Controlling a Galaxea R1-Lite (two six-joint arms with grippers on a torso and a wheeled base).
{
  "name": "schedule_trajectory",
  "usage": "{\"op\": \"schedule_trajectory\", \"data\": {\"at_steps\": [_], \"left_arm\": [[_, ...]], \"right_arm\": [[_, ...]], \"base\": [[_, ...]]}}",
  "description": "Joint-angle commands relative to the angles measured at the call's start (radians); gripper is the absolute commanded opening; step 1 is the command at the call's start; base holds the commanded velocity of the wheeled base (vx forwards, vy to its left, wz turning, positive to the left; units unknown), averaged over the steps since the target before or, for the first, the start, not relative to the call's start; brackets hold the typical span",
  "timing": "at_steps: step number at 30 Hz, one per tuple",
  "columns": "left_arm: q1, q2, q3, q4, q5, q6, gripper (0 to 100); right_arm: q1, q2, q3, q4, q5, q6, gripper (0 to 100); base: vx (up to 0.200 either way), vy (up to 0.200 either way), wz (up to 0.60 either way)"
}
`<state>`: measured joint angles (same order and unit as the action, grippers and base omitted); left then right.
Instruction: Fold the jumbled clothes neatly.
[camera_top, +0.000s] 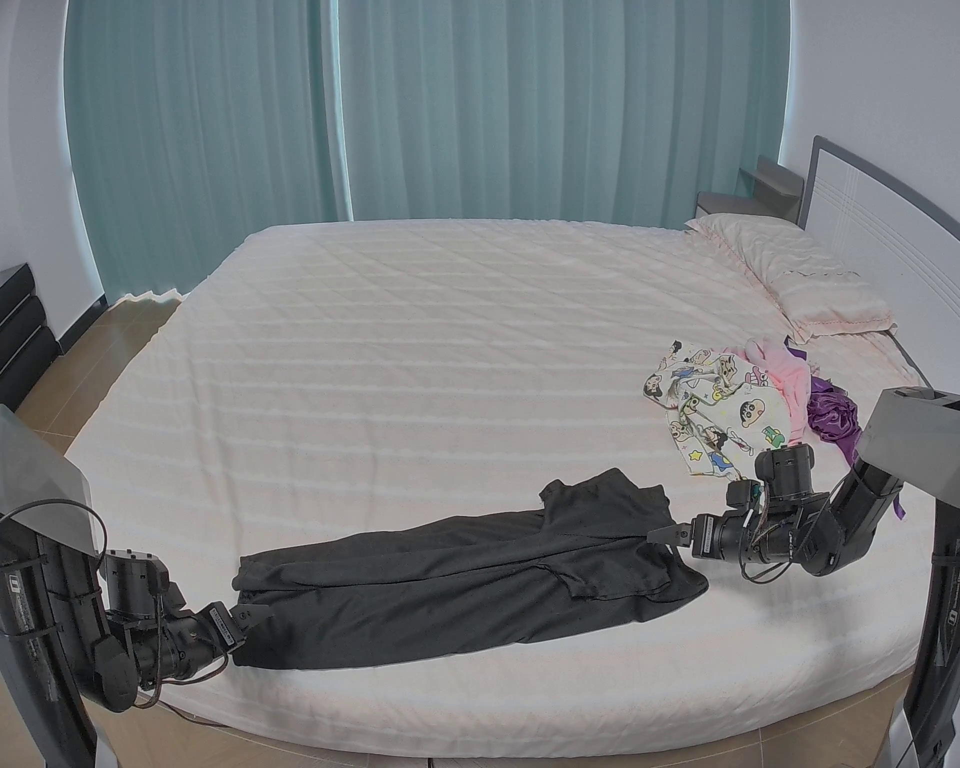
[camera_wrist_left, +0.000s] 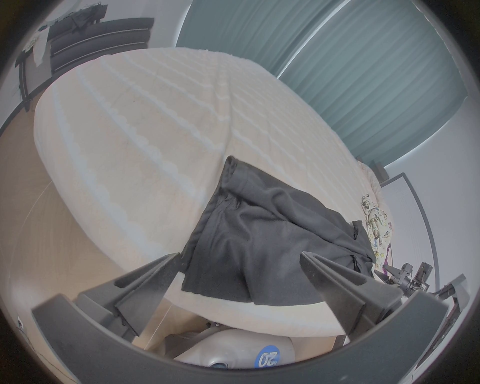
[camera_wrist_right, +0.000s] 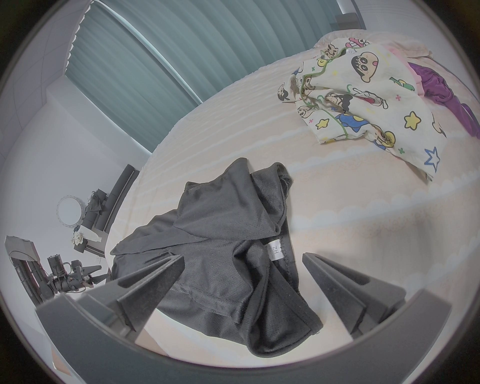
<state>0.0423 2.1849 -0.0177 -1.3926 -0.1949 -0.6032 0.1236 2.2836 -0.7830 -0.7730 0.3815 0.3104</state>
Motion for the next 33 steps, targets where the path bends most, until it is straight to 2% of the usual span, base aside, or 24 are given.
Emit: {"op": "schedule_trajectory", "data": {"at_steps": [1,9,10,14,19,26,30,33], "left_arm": [[-0.015,0.058,0.013,-0.029,0.002,0.002,100],[-0.01,0.15,0.013,-0.114,0.014,0.011,100],[-0.01,0.15,0.013,-0.111,0.015,0.017,0],[-0.01,0.145,0.013,-0.068,0.026,0.02,0],[-0.007,0.101,0.015,0.038,0.048,0.076,0],[-0.007,0.038,0.013,0.141,0.054,0.091,0],[-0.007,0.004,0.013,0.213,0.054,0.128,0],[-0.007,-0.001,0.013,0.218,0.054,0.129,0]], "right_arm": [[0.002,0.005,0.001,0.0,0.0,-0.001,100],[0.004,-0.007,0.01,0.0,0.0,-0.01,100],[0.004,-0.007,0.01,0.0,0.0,-0.01,100],[-0.001,-0.007,0.013,0.008,0.0,-0.016,100],[-0.002,-0.004,0.028,0.02,0.0,-0.053,100],[-0.015,-0.016,0.027,0.11,0.0,-0.119,100],[-0.021,0.007,0.019,0.106,0.004,-0.142,100],[-0.021,0.007,0.019,0.095,0.007,-0.142,100]], "base": [[0.0,0.0,0.0],[0.0,0.0,0.0],[0.0,0.0,0.0],[0.0,0.0,0.0],[0.0,0.0,0.0],[0.0,0.0,0.0],[0.0,0.0,0.0],[0.0,0.0,0.0]]}}
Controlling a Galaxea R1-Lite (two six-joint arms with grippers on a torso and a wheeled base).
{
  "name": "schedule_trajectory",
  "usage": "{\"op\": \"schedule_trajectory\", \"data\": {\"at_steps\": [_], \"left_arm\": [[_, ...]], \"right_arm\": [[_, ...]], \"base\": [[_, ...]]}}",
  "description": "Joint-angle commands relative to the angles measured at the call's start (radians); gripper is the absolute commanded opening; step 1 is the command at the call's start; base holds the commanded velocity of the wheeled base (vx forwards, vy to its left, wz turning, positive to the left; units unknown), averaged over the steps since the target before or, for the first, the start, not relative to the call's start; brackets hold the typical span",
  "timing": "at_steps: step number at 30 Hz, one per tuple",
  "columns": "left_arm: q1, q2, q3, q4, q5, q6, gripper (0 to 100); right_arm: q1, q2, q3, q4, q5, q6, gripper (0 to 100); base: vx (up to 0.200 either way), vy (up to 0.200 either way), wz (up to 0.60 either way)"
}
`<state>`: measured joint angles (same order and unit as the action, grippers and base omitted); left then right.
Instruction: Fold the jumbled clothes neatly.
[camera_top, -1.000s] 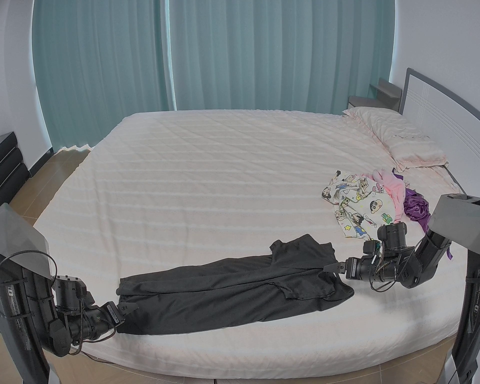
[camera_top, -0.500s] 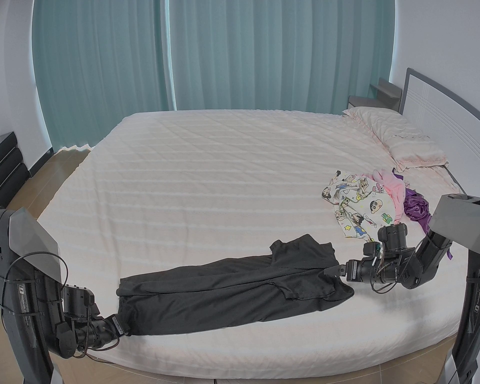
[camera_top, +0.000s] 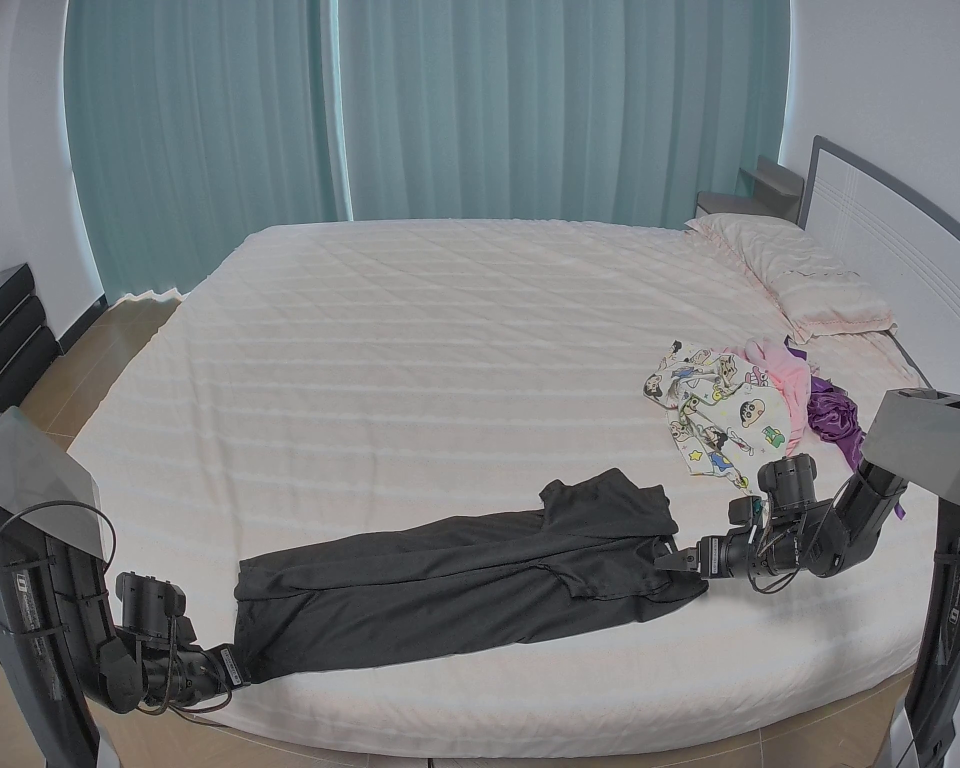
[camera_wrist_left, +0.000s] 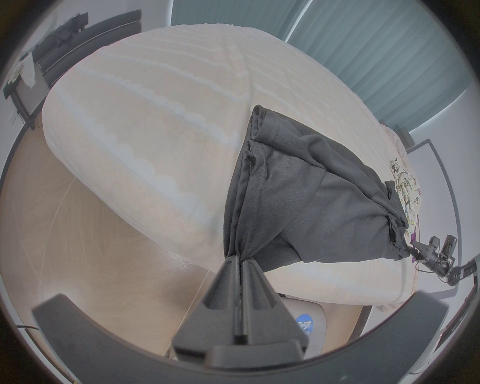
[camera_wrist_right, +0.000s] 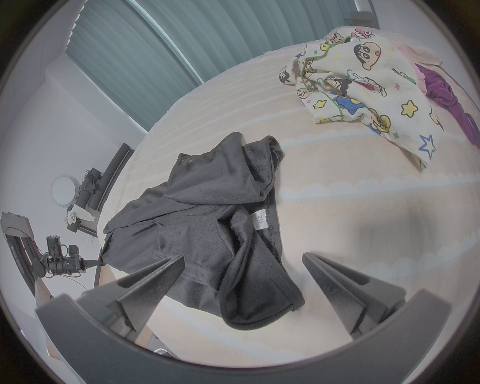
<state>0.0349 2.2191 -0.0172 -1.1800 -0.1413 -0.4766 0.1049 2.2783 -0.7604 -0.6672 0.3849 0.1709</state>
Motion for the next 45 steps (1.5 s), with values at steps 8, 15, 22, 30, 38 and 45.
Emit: {"op": "schedule_trajectory", "data": {"at_steps": [8,15,22,30,38,45], "left_arm": [[0.005,-0.03,0.013,0.005,0.002,0.006,0],[0.011,-0.027,0.013,0.0,0.0,0.006,0],[0.013,-0.027,0.013,0.0,0.0,0.006,0],[0.043,-0.026,0.013,0.007,-0.003,0.038,0],[0.051,-0.029,0.013,0.054,-0.003,0.084,0],[0.053,-0.036,0.013,0.079,-0.003,0.096,0]], "right_arm": [[0.025,0.038,0.01,-0.069,0.037,-0.004,100],[0.029,0.063,0.024,-0.066,0.028,-0.053,0],[0.012,0.03,0.029,-0.051,0.028,-0.056,0],[-0.039,0.015,0.038,0.064,0.029,-0.197,0],[-0.042,-0.002,0.061,0.069,0.029,-0.228,0],[-0.042,0.004,0.062,0.066,0.029,-0.246,0]], "base": [[0.0,0.0,0.0],[0.0,0.0,0.0],[0.0,0.0,0.0],[0.0,0.0,0.0],[0.0,0.0,0.0],[0.0,0.0,0.0]]}}
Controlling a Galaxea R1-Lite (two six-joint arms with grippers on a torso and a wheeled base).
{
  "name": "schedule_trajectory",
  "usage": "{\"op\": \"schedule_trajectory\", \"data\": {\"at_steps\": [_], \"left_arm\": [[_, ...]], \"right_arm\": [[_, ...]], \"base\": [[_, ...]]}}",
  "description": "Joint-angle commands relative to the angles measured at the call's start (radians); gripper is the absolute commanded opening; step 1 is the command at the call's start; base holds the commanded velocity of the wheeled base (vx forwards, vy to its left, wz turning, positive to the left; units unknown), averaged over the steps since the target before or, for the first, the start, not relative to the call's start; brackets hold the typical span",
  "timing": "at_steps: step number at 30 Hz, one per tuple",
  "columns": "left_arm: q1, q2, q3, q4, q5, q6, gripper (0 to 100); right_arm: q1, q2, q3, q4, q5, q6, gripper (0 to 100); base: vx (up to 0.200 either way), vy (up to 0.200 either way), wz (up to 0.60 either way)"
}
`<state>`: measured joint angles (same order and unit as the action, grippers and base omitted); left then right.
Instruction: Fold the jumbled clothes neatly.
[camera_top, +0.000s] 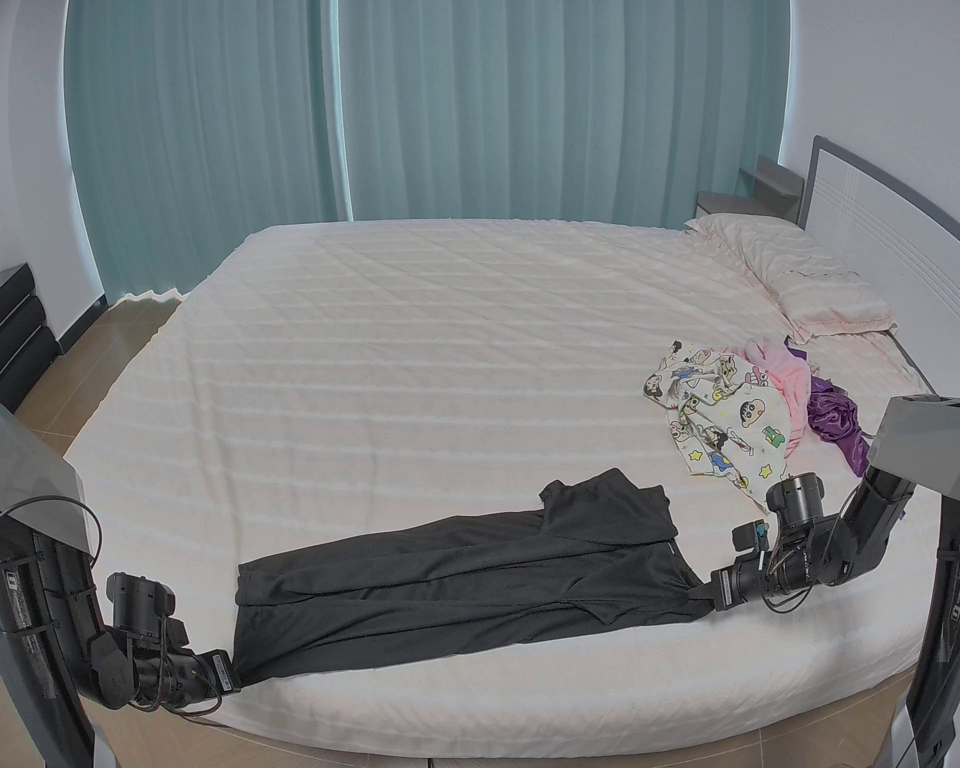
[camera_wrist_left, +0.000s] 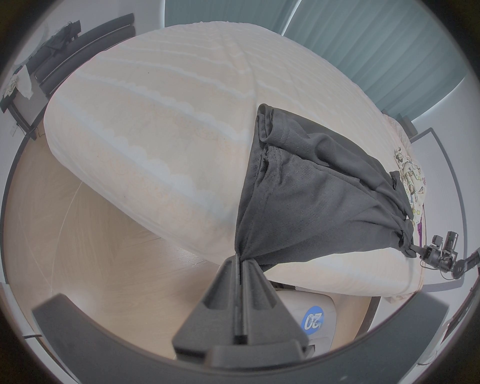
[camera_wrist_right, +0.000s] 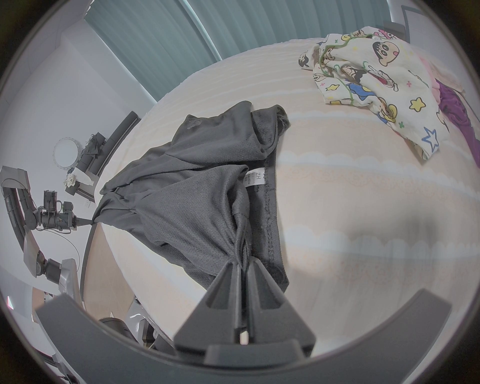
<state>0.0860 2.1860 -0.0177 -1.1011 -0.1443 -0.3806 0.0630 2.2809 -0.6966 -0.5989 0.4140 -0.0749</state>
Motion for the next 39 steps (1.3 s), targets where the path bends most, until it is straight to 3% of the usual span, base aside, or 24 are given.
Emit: {"op": "schedule_trajectory", "data": {"at_steps": [1,2,3,4,11,15,19,27,39], "left_arm": [[0.001,-0.003,0.013,0.0,0.0,0.0,0],[0.001,-0.005,0.013,0.0,0.0,0.0,0],[0.001,-0.006,0.013,0.0,0.0,0.0,0],[0.001,-0.006,0.013,-0.002,0.0,0.0,100],[0.023,-0.028,0.013,-0.034,-0.008,-0.006,100],[0.071,-0.104,0.001,-0.085,-0.081,-0.032,100],[0.071,-0.106,-0.028,-0.115,-0.121,-0.115,100],[0.031,-0.015,-0.038,-0.206,-0.184,-0.142,100],[-0.005,0.126,-0.044,-0.368,-0.17,-0.144,100]], "right_arm": [[0.0,0.005,-0.003,-0.004,0.0,0.0,0],[0.0,0.006,-0.004,-0.005,0.002,0.0,0],[0.0,0.008,-0.006,-0.007,0.002,0.0,100],[0.0,0.009,-0.008,-0.007,0.002,0.001,100],[-0.002,-0.007,-0.021,-0.022,0.008,0.014,100],[-0.006,-0.043,-0.049,-0.068,0.009,0.133,100],[0.011,-0.034,-0.052,-0.153,0.009,0.253,100],[0.031,0.034,-0.041,-0.229,0.002,0.261,100],[0.044,0.042,-0.038,-0.226,0.002,0.261,100]], "base": [[0.0,0.0,0.0],[0.0,0.0,0.0],[0.0,0.0,0.0],[0.0,0.0,0.0],[0.0,0.0,0.0],[0.0,0.0,0.0],[0.0,0.0,0.0],[0.0,0.0,0.0],[0.0,0.0,0.0]]}}
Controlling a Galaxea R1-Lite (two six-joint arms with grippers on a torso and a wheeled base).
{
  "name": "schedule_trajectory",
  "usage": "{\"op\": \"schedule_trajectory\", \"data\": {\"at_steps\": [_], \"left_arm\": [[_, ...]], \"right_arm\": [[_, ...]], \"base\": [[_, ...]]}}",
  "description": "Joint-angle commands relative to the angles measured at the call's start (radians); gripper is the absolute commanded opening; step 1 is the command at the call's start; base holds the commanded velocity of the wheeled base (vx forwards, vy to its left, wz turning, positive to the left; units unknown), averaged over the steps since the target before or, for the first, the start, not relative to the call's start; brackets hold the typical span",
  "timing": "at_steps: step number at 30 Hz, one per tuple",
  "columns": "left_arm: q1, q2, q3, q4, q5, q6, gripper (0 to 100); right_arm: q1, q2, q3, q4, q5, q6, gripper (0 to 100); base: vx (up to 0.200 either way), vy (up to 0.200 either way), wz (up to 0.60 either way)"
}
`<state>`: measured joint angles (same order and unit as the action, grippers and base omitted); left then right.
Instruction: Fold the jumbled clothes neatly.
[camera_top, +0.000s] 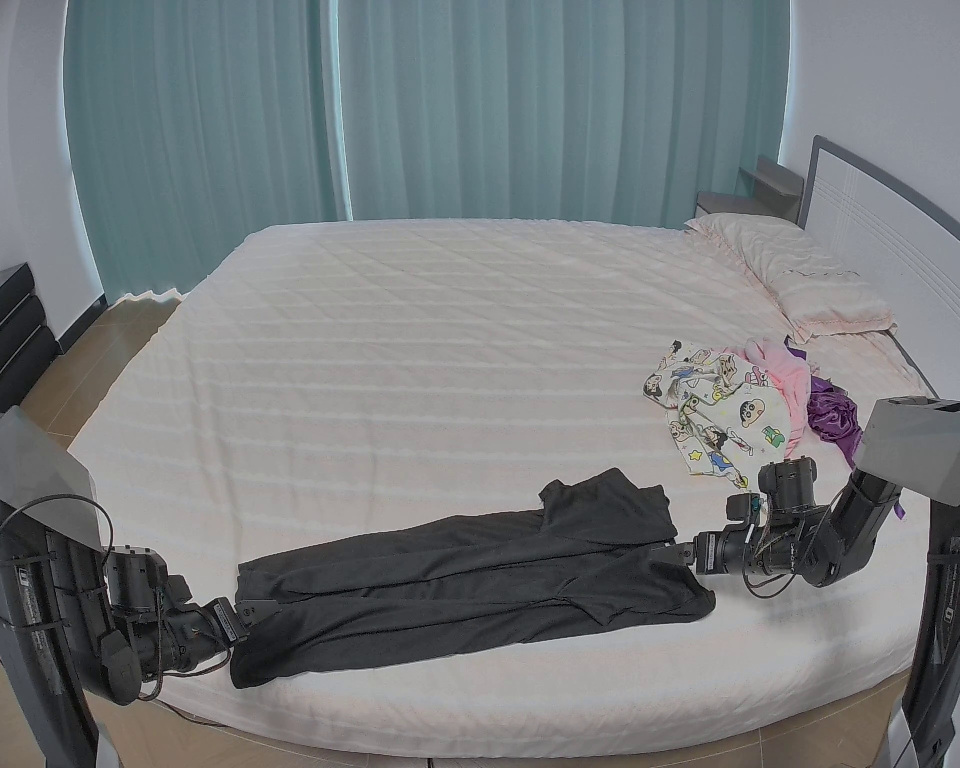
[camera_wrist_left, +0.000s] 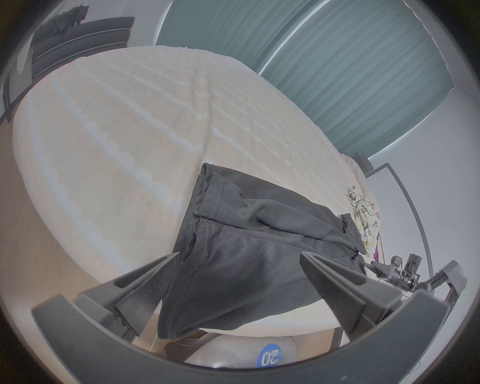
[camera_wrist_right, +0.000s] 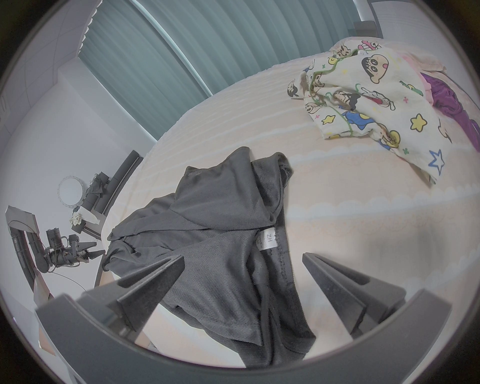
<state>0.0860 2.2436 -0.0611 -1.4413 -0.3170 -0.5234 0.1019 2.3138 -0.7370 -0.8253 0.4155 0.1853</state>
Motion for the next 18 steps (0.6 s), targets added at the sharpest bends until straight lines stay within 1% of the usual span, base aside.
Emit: {"op": "schedule_trajectory", "data": {"at_steps": [1,2,3,6,16,18], "left_arm": [[-0.003,0.076,0.0,-0.054,0.003,-0.004,100],[-0.003,0.076,0.0,-0.054,0.003,-0.004,100],[-0.005,0.09,0.0,-0.091,0.003,-0.024,100],[-0.005,0.114,-0.002,-0.13,0.003,-0.044,100],[-0.005,0.129,-0.026,-0.13,0.004,-0.05,100],[-0.006,0.129,-0.031,-0.13,0.004,-0.066,100]], "right_arm": [[0.007,0.01,0.007,-0.005,0.0,-0.001,100],[0.007,0.01,0.007,-0.005,0.0,-0.001,100],[0.007,0.009,0.007,-0.005,0.0,0.0,100],[0.007,0.009,0.007,-0.005,0.002,0.0,100],[0.007,0.007,0.005,-0.008,0.002,0.002,100],[0.007,0.009,0.005,-0.008,0.002,0.002,100]], "base": [[0.0,0.0,0.0],[0.0,0.0,0.0],[0.0,0.0,0.0],[0.0,0.0,0.0],[0.0,0.0,0.0],[0.0,0.0,0.0]]}}
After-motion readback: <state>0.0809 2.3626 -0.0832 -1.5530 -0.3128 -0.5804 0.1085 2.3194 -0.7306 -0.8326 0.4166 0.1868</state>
